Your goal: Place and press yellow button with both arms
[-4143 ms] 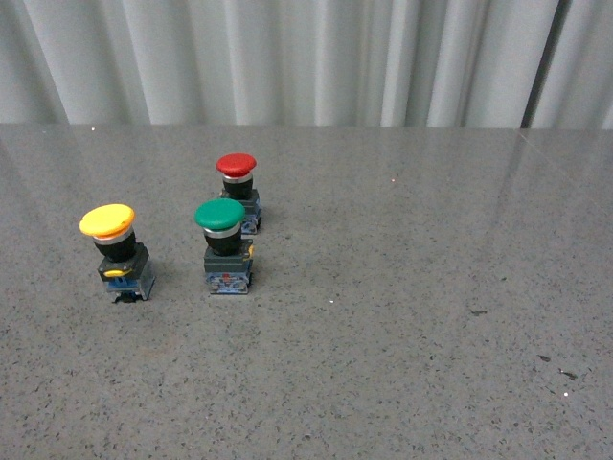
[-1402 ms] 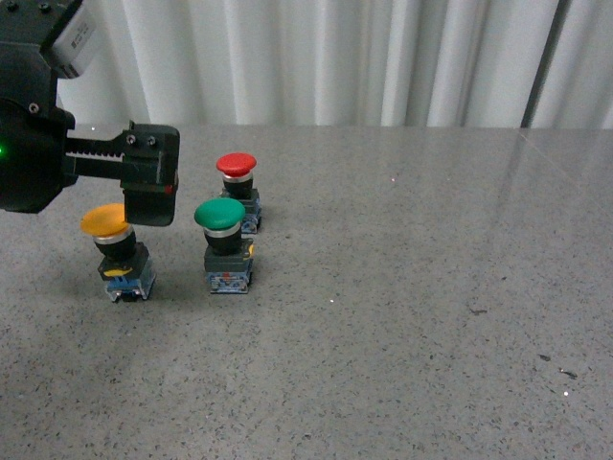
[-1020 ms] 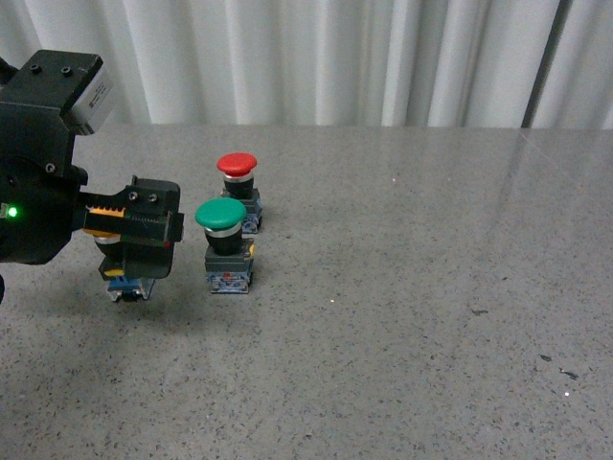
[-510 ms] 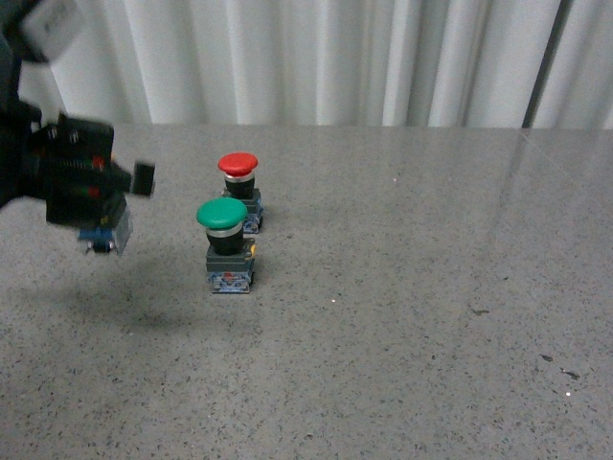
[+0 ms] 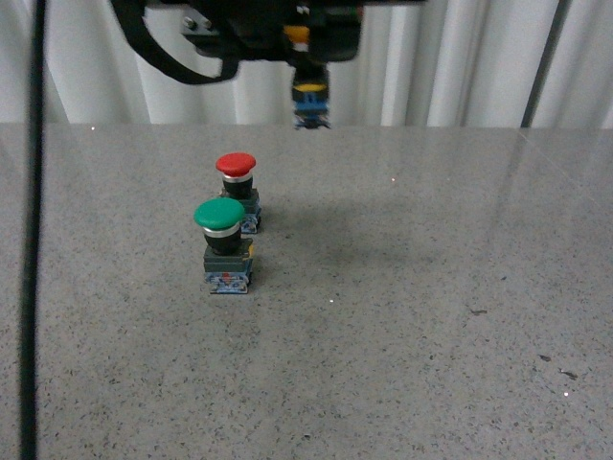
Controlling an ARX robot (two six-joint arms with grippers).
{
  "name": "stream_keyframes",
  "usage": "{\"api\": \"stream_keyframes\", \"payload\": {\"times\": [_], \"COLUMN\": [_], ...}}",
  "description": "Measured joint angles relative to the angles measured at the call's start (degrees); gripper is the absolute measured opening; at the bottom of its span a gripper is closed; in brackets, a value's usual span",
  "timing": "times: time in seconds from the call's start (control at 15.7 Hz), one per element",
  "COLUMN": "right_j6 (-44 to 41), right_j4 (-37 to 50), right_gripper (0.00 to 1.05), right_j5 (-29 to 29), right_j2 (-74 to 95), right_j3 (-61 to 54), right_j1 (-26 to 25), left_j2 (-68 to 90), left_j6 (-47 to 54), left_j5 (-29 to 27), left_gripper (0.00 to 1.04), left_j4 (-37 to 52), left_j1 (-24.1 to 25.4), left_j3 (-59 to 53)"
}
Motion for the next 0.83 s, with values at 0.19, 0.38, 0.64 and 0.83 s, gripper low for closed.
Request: {"api": "stream_keyframes", "payload": {"times": [0.19, 0.38, 0.64, 0.83], "right_j6": [0.0, 0.0, 0.0, -0.02], "right_j4": [0.0, 0.0, 0.02, 0.0], "right_gripper": [0.98, 0.98, 0.98, 0.98], "right_j5": [0.0, 0.0, 0.0, 0.0], "right_j2": [0.0, 0.0, 0.0, 0.0], "right_j3": [0.0, 0.0, 0.0, 0.0], "right_j1": [0.0, 0.0, 0.0, 0.0], "left_j2": [3.76, 6.78, 9.97, 10.67], "left_j6": [-2.75, -3.98, -6.8, -7.76], "left_j5": [-1.05, -2.49, -4.2, -4.17], "left_gripper": [0.33, 0.33, 0.33, 0.33], "left_j4": [0.35, 2.67, 6.05, 7.17], "left_j1": [-4.74, -8.2, -9.2, -9.16], "left_j3": [1.36, -0.63, -5.62, -5.86]}}
